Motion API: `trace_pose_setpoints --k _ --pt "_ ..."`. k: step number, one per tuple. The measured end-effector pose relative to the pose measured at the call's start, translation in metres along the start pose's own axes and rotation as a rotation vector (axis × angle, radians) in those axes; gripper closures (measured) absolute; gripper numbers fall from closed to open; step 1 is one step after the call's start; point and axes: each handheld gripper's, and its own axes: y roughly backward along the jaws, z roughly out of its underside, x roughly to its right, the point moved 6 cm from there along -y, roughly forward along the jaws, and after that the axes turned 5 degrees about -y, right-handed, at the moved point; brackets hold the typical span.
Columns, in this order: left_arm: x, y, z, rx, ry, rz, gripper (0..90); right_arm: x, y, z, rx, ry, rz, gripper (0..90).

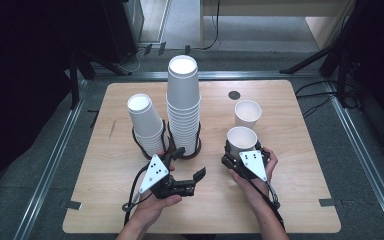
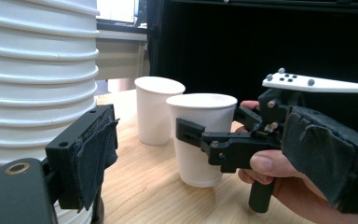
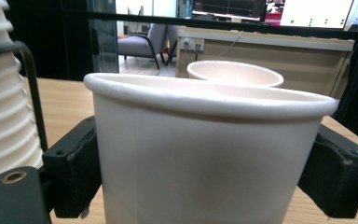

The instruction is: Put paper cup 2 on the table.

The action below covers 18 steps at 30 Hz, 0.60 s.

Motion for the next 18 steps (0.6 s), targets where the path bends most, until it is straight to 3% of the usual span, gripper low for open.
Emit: trace_pose_setpoints --k 6,10,18 --pt "0.0003 -0.0001 0.0006 -0.004 0.003 0.0 10.6 0.0011 -0.0084 0.0085 -0.021 0.0 -0.001 11.8" --pt "-0.0009 -0.0004 0.0013 -0.007 0.005 -0.002 10.6 0.0039 -0.01 0.0088 -0.034 -0.032 -0.007 11.7" --pt "-0.0016 -0.001 0.0033 -0.018 0.009 0.0 10.4 0.0067 -0.0015 0.0087 -0.064 -0.04 -0.047 10.7"
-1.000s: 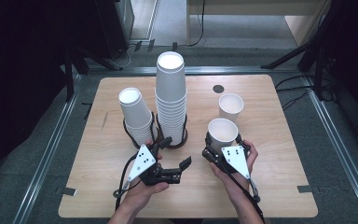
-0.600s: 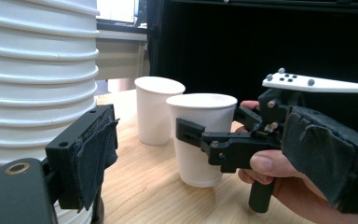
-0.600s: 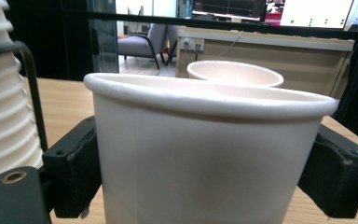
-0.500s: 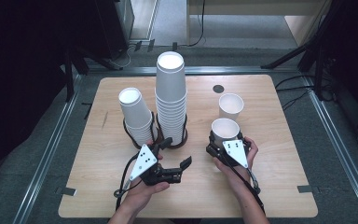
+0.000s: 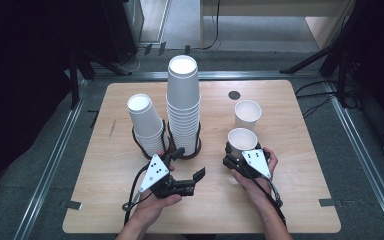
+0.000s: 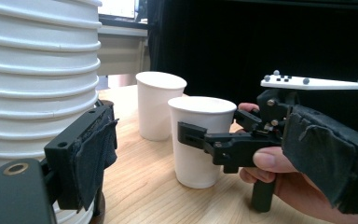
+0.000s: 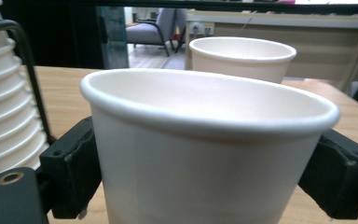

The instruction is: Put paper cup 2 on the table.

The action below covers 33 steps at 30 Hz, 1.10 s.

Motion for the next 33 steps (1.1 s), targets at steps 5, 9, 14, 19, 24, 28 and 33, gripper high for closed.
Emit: trace_pose_setpoints --k 5,9,14,19,24,28,33 --pt "0.0 -0.001 0.001 -0.003 0.001 -0.001 10.4 0.003 0.01 0.003 -0.008 -0.003 -0.024 10.6" --pt "0.0 -0.001 0.001 -0.008 0.0 -0.001 10.3 0.002 0.018 0.007 -0.014 0.01 -0.047 10.7" --pt "0.0 0.0 0.002 -0.015 0.0 -0.006 9.8 0.003 0.022 0.011 -0.025 0.016 -0.066 11.0" --pt "-0.005 0.002 0.003 -0.021 0.011 -0.019 9.2 0.006 0.025 0.008 -0.065 -0.048 -0.113 1.6" --pt "-0.009 0.005 0.006 -0.034 0.015 -0.038 8.3 0.011 0.031 0.004 -0.083 -0.039 -0.135 0.3" --pt "-0.015 0.013 0.013 -0.052 0.03 -0.06 3.5 0.018 0.041 0.0 -0.071 -0.022 -0.153 0.2" --pt "-0.031 0.026 0.025 -0.075 0.041 -0.118 2.1 0.026 0.055 -0.001 -0.064 0.007 -0.166 0.0"
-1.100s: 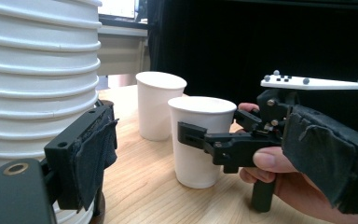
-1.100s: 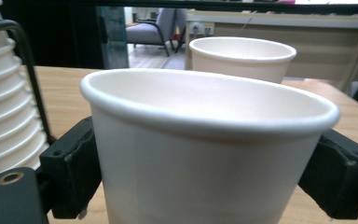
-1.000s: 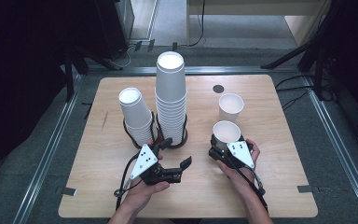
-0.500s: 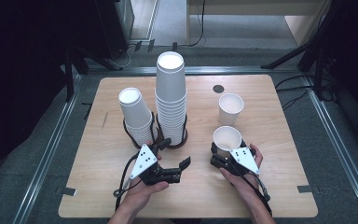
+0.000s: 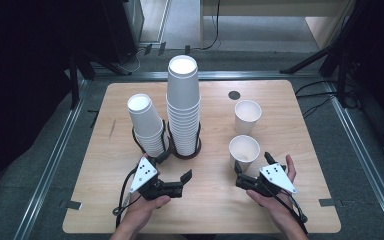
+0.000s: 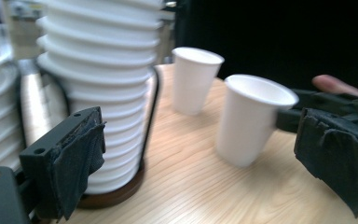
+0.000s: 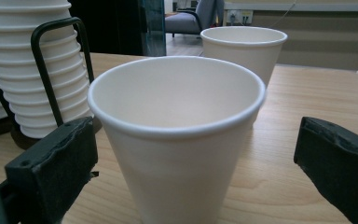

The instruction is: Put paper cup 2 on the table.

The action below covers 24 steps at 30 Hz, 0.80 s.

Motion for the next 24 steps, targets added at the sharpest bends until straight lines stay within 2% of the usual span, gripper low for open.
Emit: trace_pose_setpoints --k 7,13,16,20,24 --pt "-0.024 0.022 0.017 -0.035 0.008 -0.072 2.0 0.019 0.018 0.005 -0.001 0.024 0.022 0.0" --pt "-0.044 0.04 0.029 -0.058 0.025 -0.129 1.3 0.043 0.03 0.007 0.006 0.003 0.069 0.0" --pt "-0.055 0.05 0.037 -0.076 0.028 -0.159 1.2 0.056 0.036 0.008 0.005 0.013 0.095 0.0" --pt "-0.068 0.064 0.044 -0.09 0.041 -0.198 1.3 0.074 0.043 0.011 0.003 0.001 0.136 0.0" --pt "-0.08 0.075 0.053 -0.11 0.053 -0.234 1.3 0.093 0.049 0.013 -0.014 -0.041 0.188 0.0"
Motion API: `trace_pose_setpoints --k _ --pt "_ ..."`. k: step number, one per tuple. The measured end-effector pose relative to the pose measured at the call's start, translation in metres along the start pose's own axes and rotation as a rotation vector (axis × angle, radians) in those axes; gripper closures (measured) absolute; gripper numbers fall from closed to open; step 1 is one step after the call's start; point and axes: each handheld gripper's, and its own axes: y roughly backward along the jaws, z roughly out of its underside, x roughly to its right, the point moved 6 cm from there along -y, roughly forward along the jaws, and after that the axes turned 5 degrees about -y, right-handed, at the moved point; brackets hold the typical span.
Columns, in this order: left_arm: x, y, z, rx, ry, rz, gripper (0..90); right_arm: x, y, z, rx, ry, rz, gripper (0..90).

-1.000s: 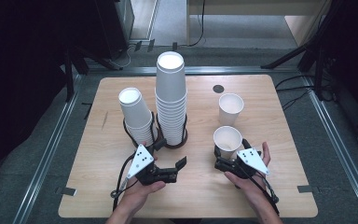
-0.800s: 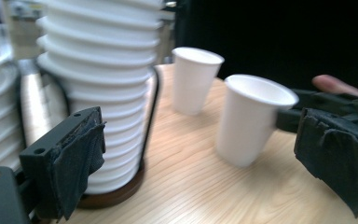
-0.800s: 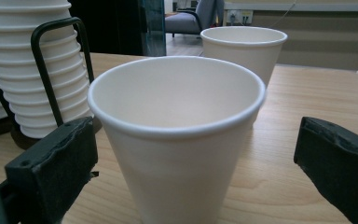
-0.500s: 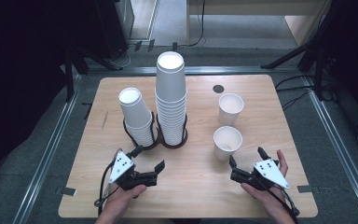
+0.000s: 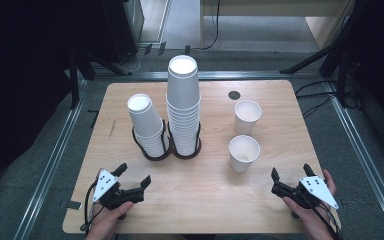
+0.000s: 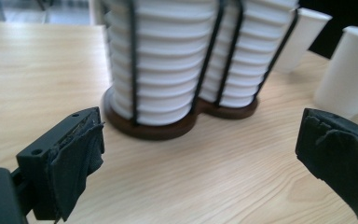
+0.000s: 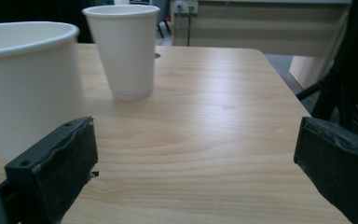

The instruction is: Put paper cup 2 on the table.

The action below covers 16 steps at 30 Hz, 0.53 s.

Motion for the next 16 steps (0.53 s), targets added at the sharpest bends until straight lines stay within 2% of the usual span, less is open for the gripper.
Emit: trace_pose_setpoints --k 4,7,9,10,13,16 --pt "-0.012 0.006 0.008 -0.02 0.003 -0.036 1.3 0.014 0.002 0.001 -0.009 -0.023 0.036 0.0" --pt "-0.023 0.008 0.011 -0.04 0.017 -0.067 1.3 0.026 0.002 0.003 -0.031 -0.011 0.084 0.0" --pt "-0.032 0.007 0.014 -0.056 0.021 -0.093 1.3 0.036 0.001 0.006 -0.065 -0.016 0.133 0.0" --pt "-0.035 0.007 0.015 -0.059 0.027 -0.101 1.2 0.04 0.0 0.006 -0.071 -0.048 0.137 0.0" --pt "-0.043 0.007 0.015 -0.055 0.062 -0.112 1.3 0.044 0.0 0.006 -0.07 -0.067 0.145 0.0" --pt "-0.048 0.006 0.015 -0.053 0.102 -0.103 1.3 0.04 0.0 0.006 -0.069 -0.029 0.14 0.0"
